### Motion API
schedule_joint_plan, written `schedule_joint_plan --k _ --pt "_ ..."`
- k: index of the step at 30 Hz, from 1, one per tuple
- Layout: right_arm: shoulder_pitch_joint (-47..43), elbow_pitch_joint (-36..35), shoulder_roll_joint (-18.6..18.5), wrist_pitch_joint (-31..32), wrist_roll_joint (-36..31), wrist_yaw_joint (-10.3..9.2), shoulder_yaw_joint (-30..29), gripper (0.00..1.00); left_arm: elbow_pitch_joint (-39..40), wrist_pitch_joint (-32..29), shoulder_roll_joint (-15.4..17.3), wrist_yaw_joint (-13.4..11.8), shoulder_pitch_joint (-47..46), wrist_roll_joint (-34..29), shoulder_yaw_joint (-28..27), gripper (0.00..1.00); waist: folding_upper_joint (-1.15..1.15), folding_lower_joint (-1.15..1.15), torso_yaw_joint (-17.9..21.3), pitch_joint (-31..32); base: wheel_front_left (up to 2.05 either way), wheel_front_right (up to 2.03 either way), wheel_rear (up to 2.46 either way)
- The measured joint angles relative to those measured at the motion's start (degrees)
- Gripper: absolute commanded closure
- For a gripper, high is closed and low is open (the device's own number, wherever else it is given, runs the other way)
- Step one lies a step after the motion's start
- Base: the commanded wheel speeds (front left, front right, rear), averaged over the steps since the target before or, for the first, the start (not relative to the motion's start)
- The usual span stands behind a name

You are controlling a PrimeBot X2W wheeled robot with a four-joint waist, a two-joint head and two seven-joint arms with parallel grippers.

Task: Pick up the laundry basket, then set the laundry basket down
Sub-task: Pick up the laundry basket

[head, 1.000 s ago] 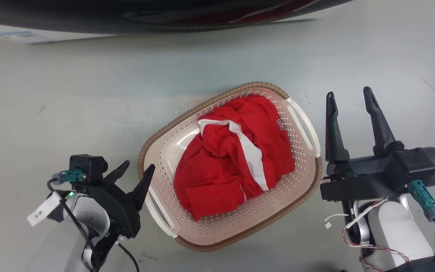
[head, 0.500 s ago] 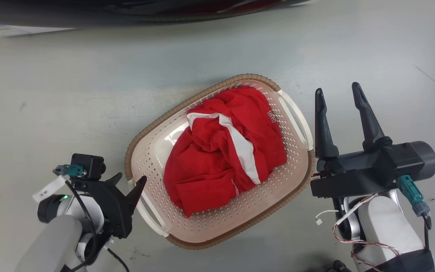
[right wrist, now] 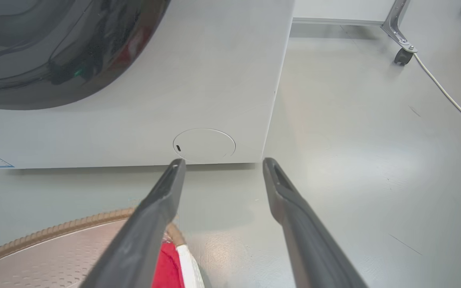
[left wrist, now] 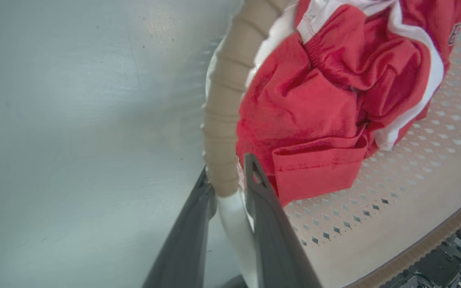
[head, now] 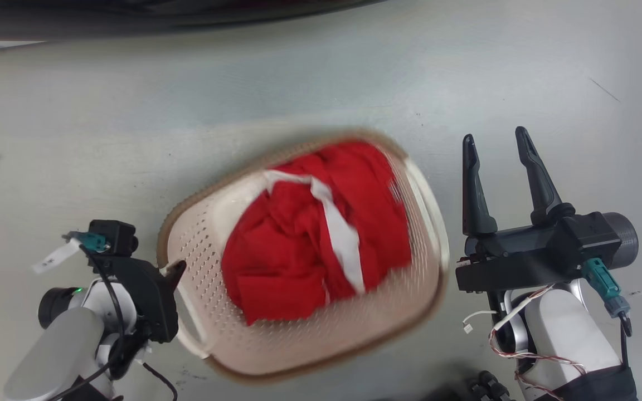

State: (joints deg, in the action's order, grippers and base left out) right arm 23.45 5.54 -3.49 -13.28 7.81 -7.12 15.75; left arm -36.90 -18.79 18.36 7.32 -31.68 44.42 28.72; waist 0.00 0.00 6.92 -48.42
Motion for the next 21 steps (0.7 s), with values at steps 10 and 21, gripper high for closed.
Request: schedule_joint_plan --k 10,21 --pt "0.7 1.0 0.1 -0.5 0.8 -0.01 0.0 0.0 -2.0 0.3 0.8 0.2 -1.8 1.4 1.6 1.0 -0.01 0.0 -0.1 0.1 0.0 0.0 0.0" --pt "1.0 2.0 0.1 -0.9 2.6 -0.01 0.3 0.0 -3.8 1.3 1.6 0.2 -4.3 3.1 1.5 1.0 -0.01 0.0 -0.4 0.4 0.0 0.0 0.0"
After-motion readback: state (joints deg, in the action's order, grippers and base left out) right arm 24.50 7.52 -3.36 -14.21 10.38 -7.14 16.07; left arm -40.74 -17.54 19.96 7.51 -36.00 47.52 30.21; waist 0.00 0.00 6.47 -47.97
